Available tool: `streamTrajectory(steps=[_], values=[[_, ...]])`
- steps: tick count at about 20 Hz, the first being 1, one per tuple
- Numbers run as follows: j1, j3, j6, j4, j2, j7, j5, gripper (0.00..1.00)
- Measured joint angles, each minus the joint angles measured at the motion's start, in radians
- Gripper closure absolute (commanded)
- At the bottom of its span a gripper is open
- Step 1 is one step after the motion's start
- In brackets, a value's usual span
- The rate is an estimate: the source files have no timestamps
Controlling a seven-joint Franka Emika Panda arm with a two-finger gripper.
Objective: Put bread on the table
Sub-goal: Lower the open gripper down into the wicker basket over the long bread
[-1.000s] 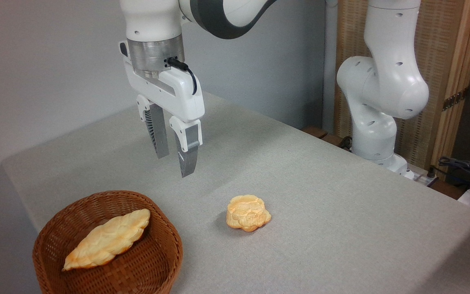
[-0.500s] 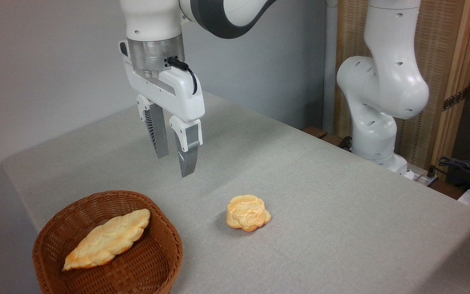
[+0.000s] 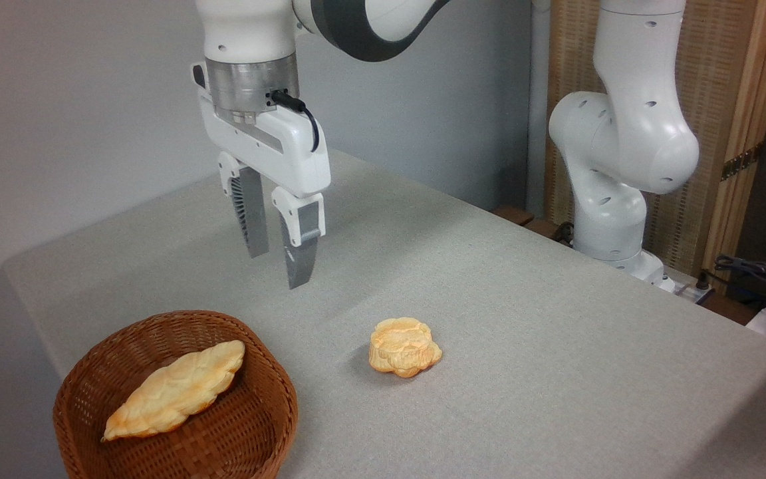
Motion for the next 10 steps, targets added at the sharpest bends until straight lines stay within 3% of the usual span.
streamTrajectory(steps=[4, 10], values=[[0.001, 0.001, 0.117, 0.0, 0.015, 0.0, 0.0, 0.0], [0.001, 0.001, 0.278, 0.0, 0.108, -0.008, -0.013, 0.0]])
